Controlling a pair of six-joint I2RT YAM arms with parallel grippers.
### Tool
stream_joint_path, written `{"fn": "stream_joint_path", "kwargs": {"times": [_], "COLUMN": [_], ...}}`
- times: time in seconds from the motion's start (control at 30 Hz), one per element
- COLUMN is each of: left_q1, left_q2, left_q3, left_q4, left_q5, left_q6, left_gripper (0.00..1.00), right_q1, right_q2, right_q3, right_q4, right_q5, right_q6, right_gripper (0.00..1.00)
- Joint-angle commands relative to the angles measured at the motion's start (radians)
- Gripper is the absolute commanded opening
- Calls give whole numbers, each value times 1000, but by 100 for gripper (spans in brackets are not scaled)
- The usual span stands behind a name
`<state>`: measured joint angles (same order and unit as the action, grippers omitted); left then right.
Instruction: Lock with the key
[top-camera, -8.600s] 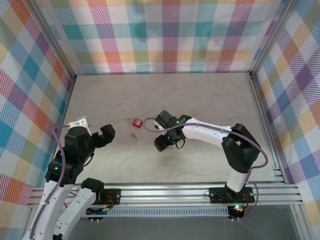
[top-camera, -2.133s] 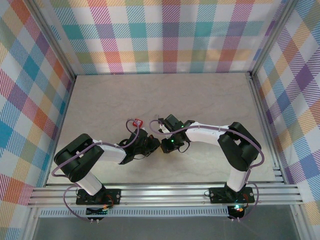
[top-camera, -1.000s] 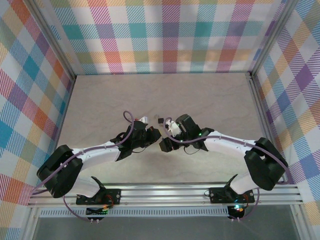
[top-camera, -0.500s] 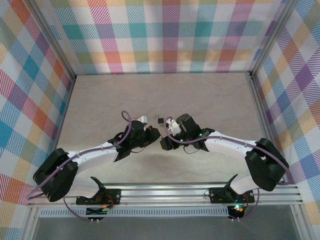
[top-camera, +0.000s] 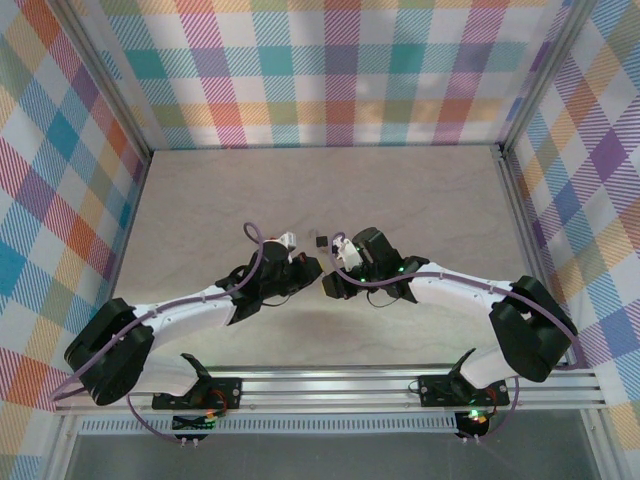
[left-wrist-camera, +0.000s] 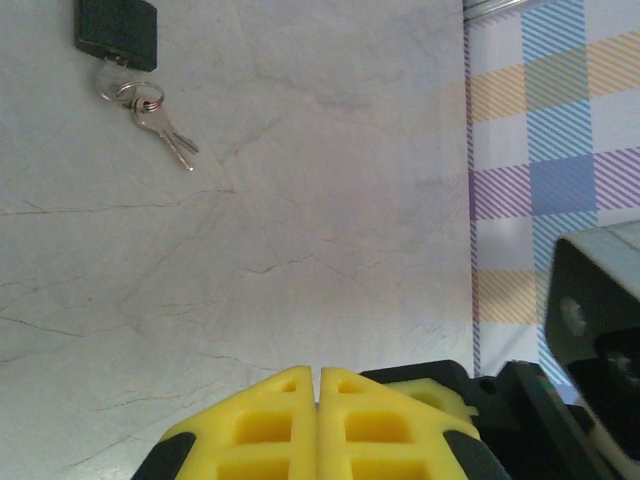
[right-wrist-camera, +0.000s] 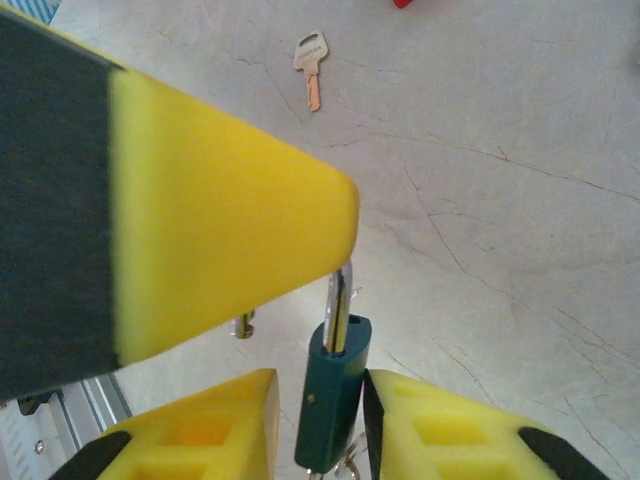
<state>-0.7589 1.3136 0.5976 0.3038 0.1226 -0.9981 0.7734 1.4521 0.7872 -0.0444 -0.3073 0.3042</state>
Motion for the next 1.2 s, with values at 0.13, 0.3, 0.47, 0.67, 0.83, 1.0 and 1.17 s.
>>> {"fn": "stream_joint_path", "kwargs": {"times": [0.13,0.3,0.47,0.67,0.83,1.0,1.17], "left_q1": [-14,-14,-14,-14,-13,-13,-13], "left_q2": [-81,-116,-146,-177,-212,-273,-357], "left_q3": [2,-18,-30,-36,-53,-77,-110], "left_q4": [-22,-13,-22,-41,-43,-36,-10], "left_q5": [8,2,-3,-6,-14,-20,-28], "left_q6": [8,15,30,51,66,93,131], "left_gripper": [0,0,0,0,0,0,0], "right_q1": [-1,-2,-3,-11,-17,-26,-32], "right_q2": [10,-9,-43,-68,-102,-168,-255], "right_q3": [-2,-14,-35,-55,-80,-123,-184], "right_q4": [29,42,70,92,127,190,286], "right_q5": [-9,-7,-25,-48,-81,-157,-263], "right_q6": [7,11,14,21,28,30,36], "right_gripper": [20,13,9,4,0,0,0]}}
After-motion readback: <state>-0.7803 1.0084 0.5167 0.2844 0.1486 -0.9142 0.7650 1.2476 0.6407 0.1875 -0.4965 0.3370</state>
